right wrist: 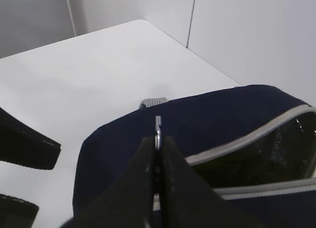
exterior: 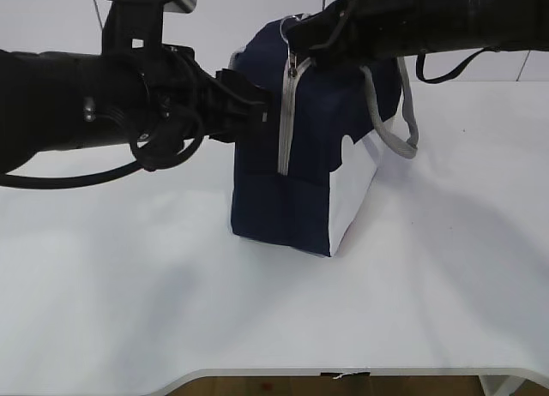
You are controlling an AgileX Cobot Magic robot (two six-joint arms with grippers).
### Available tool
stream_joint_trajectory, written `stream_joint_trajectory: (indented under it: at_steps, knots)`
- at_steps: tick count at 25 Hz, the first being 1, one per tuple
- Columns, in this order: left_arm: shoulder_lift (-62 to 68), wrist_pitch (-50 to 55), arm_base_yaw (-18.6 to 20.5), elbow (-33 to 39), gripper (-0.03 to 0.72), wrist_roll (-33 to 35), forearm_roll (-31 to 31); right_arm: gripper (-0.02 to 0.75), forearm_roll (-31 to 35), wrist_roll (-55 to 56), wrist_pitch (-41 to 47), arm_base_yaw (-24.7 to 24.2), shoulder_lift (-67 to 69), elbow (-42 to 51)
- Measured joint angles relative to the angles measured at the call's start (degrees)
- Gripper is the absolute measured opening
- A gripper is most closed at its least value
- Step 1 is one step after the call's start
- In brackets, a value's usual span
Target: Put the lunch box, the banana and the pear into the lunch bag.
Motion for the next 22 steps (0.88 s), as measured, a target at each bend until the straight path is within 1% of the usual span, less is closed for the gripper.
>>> stream_joint_trajectory:
  at_steps: [2,7,9,15,22]
  knots:
    - [0.4,-1.7,0.0,0.0,0.371,0.0,1.1,0.006,0.0,0.0,0.1,0.0,0.0,0.0]
    - [0.6,-3.6,0.1,0.0,0.371,0.4,6.5,0.006,0.0,0.0,0.1,0.0,0.0,0.0]
    - [0.6,-3.5,0.7,0.0,0.371,0.5,7.0,0.006,0.0,0.0,0.1,0.0,0.0,0.0]
    - [0.6,-2.0,5.9,0.0,0.373,0.6,6.7,0.006,0.0,0.0,0.1,0.0,0.0,0.0]
    - [0.6,-1.8,6.1,0.0,0.375,0.3,6.7,0.006,0.0,0.0,0.1,0.0,0.1,0.0]
